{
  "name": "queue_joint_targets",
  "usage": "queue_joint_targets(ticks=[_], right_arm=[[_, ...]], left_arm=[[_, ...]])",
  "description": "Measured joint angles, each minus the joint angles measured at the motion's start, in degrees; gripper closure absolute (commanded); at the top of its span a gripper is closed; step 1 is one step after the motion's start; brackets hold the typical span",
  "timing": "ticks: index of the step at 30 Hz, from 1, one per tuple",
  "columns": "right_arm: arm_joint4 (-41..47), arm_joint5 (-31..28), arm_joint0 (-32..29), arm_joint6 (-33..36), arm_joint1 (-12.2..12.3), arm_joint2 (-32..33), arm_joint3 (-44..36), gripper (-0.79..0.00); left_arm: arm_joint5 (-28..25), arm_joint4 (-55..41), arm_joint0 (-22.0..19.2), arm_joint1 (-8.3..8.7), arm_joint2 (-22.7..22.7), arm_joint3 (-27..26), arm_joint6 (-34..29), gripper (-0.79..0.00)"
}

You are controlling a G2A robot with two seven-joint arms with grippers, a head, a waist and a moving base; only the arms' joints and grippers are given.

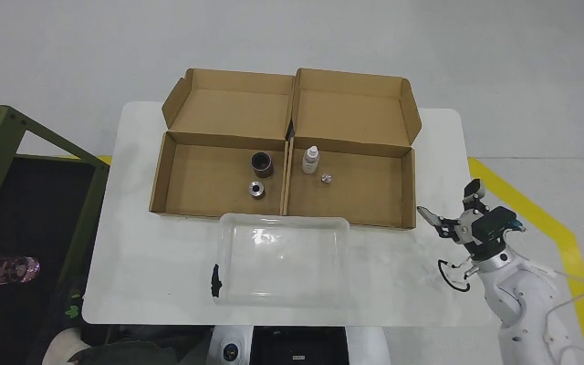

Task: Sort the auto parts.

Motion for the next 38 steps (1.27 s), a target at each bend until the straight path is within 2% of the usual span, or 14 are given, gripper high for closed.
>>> queue_joint_targets(ticks=[38], right_arm=[[0.72,0.24,0.09,-0.04,0.08,0.28,0.23,-0.785]], left_arm=[[0.00,0.00,0.00,0.00,0.00,0.00,0.00,-0.785]])
